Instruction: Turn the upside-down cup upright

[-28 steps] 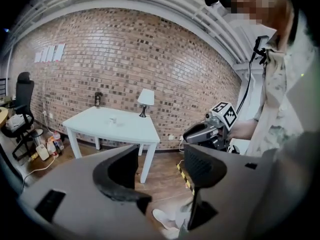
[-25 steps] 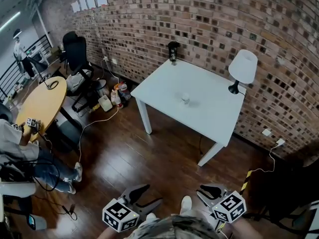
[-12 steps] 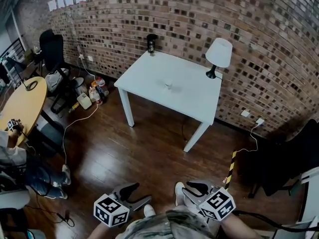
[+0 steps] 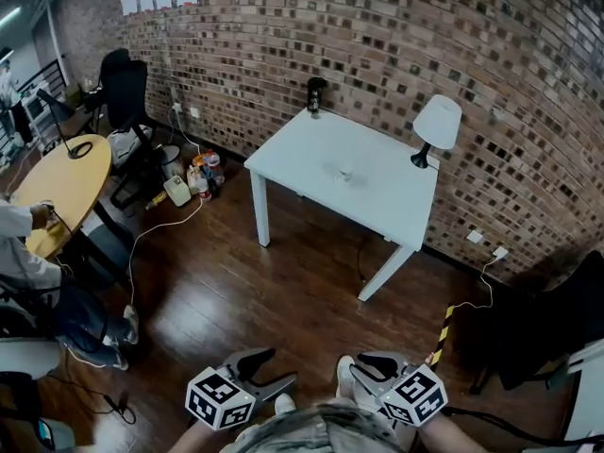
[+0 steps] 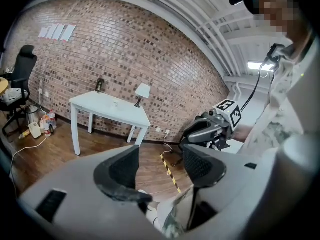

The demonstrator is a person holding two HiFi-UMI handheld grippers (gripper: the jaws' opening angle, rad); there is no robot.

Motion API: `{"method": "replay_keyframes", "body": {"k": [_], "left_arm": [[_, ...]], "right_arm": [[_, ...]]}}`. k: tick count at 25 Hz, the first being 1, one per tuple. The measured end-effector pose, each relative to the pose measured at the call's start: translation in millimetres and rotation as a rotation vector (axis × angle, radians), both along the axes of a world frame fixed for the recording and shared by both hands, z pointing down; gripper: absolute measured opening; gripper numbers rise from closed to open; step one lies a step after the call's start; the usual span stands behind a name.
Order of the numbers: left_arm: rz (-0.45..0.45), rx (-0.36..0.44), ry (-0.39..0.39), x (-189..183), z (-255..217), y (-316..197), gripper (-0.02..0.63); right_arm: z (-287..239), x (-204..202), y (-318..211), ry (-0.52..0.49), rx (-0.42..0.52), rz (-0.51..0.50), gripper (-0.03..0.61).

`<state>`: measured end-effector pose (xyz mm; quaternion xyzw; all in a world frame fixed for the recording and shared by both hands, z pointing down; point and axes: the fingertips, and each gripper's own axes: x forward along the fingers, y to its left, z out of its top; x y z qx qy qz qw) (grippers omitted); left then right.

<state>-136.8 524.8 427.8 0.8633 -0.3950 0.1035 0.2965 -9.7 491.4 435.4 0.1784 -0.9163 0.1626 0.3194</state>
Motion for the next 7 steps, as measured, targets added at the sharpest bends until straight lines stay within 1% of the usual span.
{"method": "replay_keyframes", "body": {"k": [3,7], "left_arm": [[-0.034,-0.004,-0.003,-9,-4,4,0.281],[-0.053,0.002,0.002,-10,2,15,0.281]], "right_arm": [[-5,-4,-2,0.011,0.001,-0.027,0.092],[-1,-4,1,0.018,0.016,-0.043,0.092]]}}
